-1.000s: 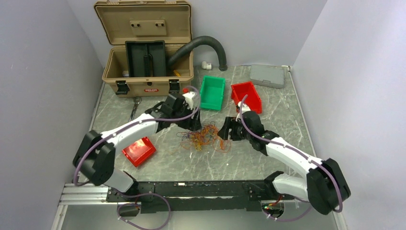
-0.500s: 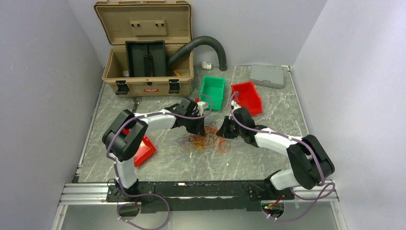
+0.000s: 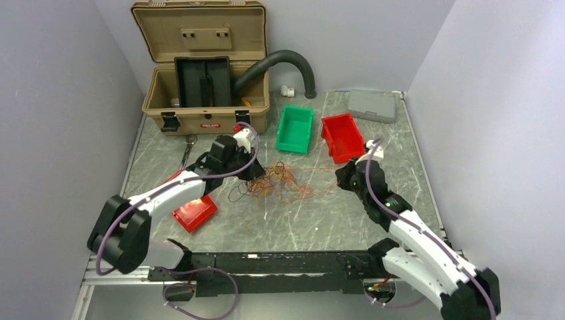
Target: Untangle the cables
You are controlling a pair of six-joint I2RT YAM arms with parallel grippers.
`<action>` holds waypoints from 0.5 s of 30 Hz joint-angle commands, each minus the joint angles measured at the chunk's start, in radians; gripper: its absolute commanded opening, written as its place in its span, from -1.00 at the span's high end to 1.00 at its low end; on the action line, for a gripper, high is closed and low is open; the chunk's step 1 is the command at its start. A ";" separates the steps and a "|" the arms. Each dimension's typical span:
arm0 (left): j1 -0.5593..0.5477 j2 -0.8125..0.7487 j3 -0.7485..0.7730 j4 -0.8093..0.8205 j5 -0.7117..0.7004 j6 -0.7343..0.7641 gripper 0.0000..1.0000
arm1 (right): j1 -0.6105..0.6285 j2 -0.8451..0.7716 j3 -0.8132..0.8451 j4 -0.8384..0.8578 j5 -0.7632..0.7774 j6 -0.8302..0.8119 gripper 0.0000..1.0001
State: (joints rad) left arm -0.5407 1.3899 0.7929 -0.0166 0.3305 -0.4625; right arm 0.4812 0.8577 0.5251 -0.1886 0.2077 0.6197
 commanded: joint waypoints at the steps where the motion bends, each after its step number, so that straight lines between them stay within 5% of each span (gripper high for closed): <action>1: 0.001 -0.105 -0.050 0.020 -0.094 -0.016 1.00 | -0.006 -0.168 -0.021 -0.049 0.140 -0.057 1.00; 7: -0.001 -0.151 -0.027 -0.048 -0.107 -0.002 1.00 | -0.011 -0.280 0.002 -0.028 0.114 -0.078 1.00; 15: 0.005 -0.141 -0.020 -0.198 -0.355 -0.068 1.00 | -0.011 -0.271 0.259 -0.250 0.437 -0.141 1.00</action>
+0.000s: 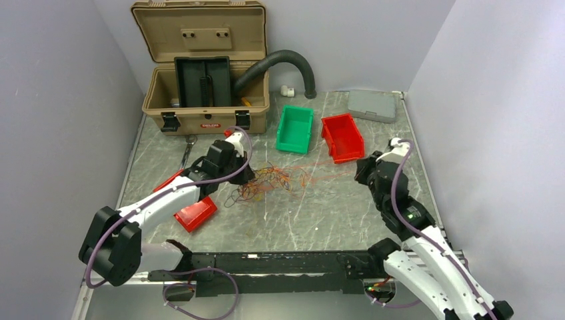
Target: Untangle the cables
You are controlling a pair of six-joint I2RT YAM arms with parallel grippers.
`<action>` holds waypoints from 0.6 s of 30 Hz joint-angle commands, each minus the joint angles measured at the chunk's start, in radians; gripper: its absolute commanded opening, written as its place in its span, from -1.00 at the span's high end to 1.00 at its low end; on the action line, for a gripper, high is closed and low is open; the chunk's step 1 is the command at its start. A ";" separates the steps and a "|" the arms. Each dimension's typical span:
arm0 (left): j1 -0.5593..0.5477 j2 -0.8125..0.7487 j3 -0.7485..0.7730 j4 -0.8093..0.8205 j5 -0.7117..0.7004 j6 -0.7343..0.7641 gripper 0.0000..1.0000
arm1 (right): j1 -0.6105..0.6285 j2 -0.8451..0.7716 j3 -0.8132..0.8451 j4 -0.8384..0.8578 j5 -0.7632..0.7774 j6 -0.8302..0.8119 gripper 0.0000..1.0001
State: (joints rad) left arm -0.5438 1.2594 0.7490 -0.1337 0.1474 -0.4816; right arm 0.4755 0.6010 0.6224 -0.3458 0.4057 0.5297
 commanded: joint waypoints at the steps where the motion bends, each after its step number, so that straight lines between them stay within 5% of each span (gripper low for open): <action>1: 0.017 -0.001 0.018 -0.089 -0.192 -0.067 1.00 | -0.005 -0.015 0.195 -0.116 0.277 -0.045 1.00; 18: 0.057 0.115 0.033 -0.334 -0.487 -0.292 1.00 | -0.005 -0.129 0.385 -0.289 0.689 0.107 1.00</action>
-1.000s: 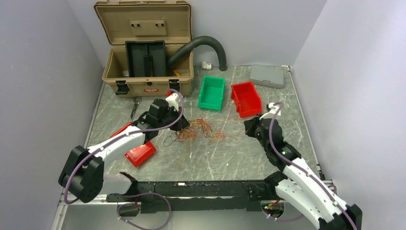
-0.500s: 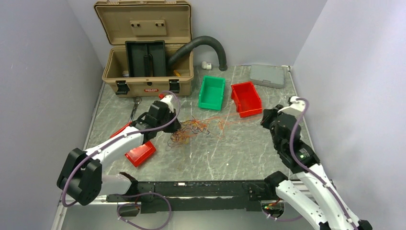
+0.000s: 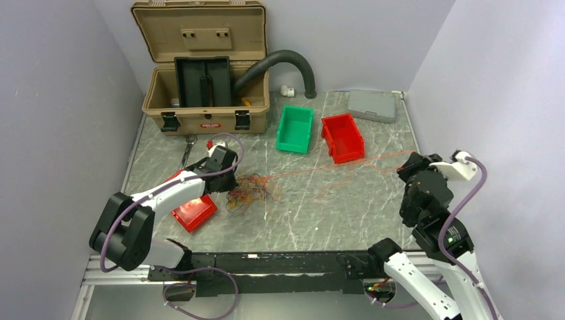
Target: Untangle the cables
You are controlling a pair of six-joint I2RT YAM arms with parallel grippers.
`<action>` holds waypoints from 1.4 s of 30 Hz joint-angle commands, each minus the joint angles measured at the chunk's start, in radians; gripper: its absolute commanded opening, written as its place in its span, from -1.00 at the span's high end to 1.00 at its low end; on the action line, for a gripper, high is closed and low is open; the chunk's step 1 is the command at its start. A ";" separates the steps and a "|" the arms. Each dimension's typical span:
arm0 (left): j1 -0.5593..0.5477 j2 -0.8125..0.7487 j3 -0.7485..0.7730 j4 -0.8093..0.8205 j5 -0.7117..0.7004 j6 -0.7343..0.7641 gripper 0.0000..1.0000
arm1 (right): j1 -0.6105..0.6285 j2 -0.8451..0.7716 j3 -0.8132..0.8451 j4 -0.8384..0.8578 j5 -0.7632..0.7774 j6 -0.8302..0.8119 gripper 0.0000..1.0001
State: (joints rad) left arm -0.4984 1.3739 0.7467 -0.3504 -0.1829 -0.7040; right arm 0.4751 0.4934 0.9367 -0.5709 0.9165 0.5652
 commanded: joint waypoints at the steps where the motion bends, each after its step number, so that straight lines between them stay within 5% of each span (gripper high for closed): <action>1: 0.012 -0.006 0.035 -0.111 -0.146 -0.059 1.00 | -0.006 -0.028 0.057 -0.030 0.137 0.031 1.00; 14: -0.080 -0.256 -0.088 0.208 0.106 0.180 0.99 | -0.004 0.110 -0.086 0.049 -0.489 -0.053 1.00; 29: -0.107 -0.262 -0.048 0.114 -0.033 0.175 1.00 | -0.005 0.166 -0.233 -0.204 -0.207 0.326 0.92; 30: -0.106 -0.266 -0.047 0.112 -0.036 0.177 1.00 | -0.005 0.164 -0.237 -0.181 -0.226 0.286 0.79; 34: -0.108 -0.288 -0.058 0.125 -0.019 0.185 1.00 | -0.005 0.126 -0.275 0.036 -0.582 -0.038 -0.45; 37: -0.106 -0.295 -0.068 0.141 -0.004 0.180 1.00 | -0.004 0.119 -0.315 0.147 -0.723 -0.087 -0.65; 42: -0.107 -0.291 -0.067 0.150 0.014 0.173 1.00 | -0.003 0.272 -0.302 0.224 -0.866 -0.099 -0.65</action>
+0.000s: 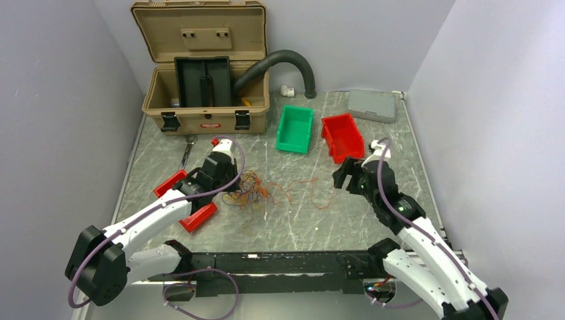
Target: Untangle the cables
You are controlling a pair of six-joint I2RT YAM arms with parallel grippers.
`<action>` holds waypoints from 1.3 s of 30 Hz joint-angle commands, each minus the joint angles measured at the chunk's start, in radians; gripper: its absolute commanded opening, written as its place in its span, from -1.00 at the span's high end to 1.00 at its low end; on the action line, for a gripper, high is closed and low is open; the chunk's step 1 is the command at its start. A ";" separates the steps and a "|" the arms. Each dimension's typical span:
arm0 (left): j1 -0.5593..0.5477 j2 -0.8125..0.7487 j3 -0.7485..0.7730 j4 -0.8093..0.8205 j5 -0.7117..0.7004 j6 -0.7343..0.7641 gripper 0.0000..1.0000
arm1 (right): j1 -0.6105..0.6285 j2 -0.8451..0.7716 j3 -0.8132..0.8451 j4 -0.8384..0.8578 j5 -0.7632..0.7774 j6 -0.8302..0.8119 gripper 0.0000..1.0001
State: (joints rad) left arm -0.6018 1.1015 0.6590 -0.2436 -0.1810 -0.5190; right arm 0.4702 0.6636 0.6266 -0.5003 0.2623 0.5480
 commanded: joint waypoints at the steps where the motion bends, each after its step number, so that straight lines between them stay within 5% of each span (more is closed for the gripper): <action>1: -0.003 -0.019 0.020 0.042 0.010 -0.010 1.00 | 0.003 0.133 0.009 0.181 -0.265 -0.094 -0.66; 9: -0.005 -0.020 0.021 0.029 -0.003 -0.014 1.00 | 0.041 0.336 -0.038 0.451 -0.469 -0.203 -0.66; 16: -0.005 -0.032 0.021 0.023 -0.006 -0.012 1.00 | 0.078 0.529 0.069 0.486 -0.512 -0.224 -0.61; 26: -0.005 -0.029 0.021 0.023 -0.005 -0.010 1.00 | 0.287 0.670 0.074 0.542 -0.309 -0.061 -0.76; 35: -0.005 -0.025 0.033 0.011 -0.018 -0.002 1.00 | 0.331 0.790 0.048 0.594 -0.139 0.001 -0.39; 37: -0.005 -0.027 0.031 0.009 -0.022 -0.005 1.00 | 0.331 0.812 0.043 0.619 -0.139 0.010 -0.08; 39: -0.005 -0.029 0.030 0.003 -0.031 -0.009 1.00 | 0.331 0.824 0.050 0.607 -0.119 0.020 0.55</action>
State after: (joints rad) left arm -0.6037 1.0946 0.6594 -0.2527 -0.1837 -0.5186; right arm 0.7975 1.4662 0.6754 0.0422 0.0704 0.5304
